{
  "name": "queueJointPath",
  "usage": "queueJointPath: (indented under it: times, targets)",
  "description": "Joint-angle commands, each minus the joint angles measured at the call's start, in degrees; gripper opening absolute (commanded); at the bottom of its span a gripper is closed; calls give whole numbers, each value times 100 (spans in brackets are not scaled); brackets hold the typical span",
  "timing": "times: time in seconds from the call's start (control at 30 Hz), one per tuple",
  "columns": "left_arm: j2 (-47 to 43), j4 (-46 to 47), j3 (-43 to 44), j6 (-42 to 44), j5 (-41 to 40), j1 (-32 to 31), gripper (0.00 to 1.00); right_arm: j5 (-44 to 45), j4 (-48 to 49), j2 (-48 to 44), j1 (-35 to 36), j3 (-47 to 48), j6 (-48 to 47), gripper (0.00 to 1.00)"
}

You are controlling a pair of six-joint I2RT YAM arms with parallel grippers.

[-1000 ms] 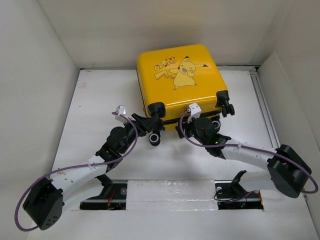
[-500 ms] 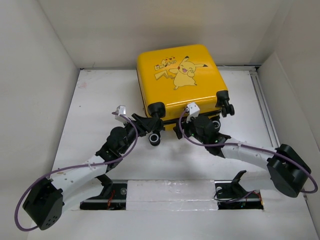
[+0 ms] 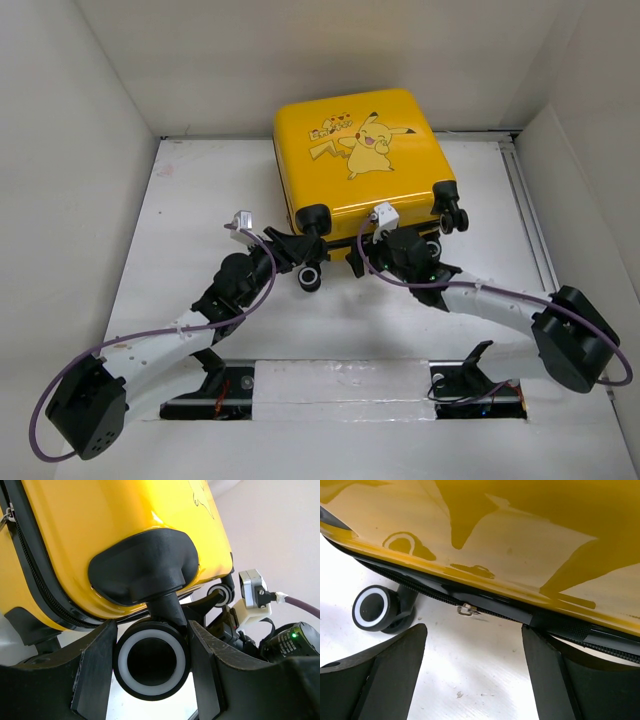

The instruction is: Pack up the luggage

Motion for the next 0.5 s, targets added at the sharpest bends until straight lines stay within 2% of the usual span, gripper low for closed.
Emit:
queueJointPath:
  times: [0.0,0.07,0.2,0.33,0.37,0.43,0.47]
  targets:
    - [-200,642,400,-99,473,-141,0,-41,249,34,-95,136,-66,83]
    - [-139,642,400,-99,473,-141,0,-232,389,34,-95,136,-66,80]
    - [-139,642,400,-99,473,-141,0,-428,811,157,-95,136,-189,67]
    - [-87,642,453,-99,525,-141,0,-489,1285,350,-95,136,-251,49]
    - [-86,695,453,-99,525,-141,0,-489,1486,437,-95,136,-251,41]
    - [-86,695,453,-99,525,-141,0,-489,1733,525,-95,67,-251,36]
    - [-86,695,453,-99,577,-141,0,-489,1847,596,-95,66,-251,28]
